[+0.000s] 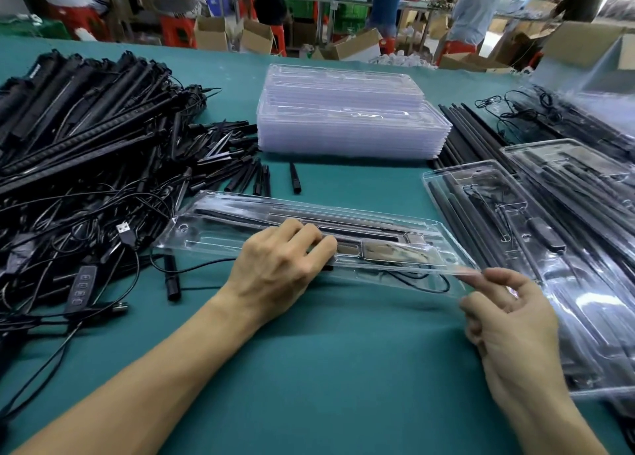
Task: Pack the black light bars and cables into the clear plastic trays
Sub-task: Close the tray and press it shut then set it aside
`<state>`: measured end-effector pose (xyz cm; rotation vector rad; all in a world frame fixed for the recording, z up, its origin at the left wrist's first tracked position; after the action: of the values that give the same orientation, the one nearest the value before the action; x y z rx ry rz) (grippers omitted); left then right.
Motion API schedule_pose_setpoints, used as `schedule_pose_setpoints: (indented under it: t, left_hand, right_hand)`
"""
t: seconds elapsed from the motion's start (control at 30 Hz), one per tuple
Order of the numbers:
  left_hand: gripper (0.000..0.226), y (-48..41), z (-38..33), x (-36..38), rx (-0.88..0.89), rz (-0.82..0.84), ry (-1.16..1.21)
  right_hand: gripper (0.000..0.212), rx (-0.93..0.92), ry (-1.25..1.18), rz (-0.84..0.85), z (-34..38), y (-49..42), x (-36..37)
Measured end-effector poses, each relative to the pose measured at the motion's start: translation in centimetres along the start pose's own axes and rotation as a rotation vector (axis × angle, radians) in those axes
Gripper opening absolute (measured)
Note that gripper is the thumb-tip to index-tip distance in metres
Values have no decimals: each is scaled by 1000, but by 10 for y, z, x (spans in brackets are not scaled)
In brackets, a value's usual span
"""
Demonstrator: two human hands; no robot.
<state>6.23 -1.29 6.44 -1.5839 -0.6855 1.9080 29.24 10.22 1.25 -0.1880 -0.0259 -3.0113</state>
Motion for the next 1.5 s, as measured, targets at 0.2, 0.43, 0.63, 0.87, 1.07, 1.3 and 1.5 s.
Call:
schedule_pose_setpoints:
  t: [0.2,0.43,0.63,0.87,1.07,1.3,1.5]
  left_hand:
    - [60,0,-2,-2,-6,-4,17]
    - [58,0,0,-2,-22,3,37]
    - [63,-2,3,-3,-64,10,105]
    - [61,-3,5,-3,-109,28,140]
    - [71,-4,0,-2,-77,15,145]
    - [66,-1,0,-1,-64,15,128]
    - [30,1,0,3,-53,39,48]
  right_hand:
    - [27,-119,331,-54,5,0,5]
    - [8,-364,810,-2,23,12,19]
    - [25,-323,881,216,18,20,18]
    - [64,-286,973,527,13,36,28]
    - [56,-307,1143,455,3,38,40]
    - [46,-321,1131,345,3,39,45]
    - [36,-296,1048,301,7,31,45]
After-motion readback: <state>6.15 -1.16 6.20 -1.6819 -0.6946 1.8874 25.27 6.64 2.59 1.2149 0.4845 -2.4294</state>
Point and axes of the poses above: each hand's wrist, its own y-axis away from the middle knuckle, its own x-axis out of the palm, z = x × y, the point moved 7 cm from there along -y, towards the middle knuckle, and after that the axes turned 2 degrees about -x, right-handed, at the moved point
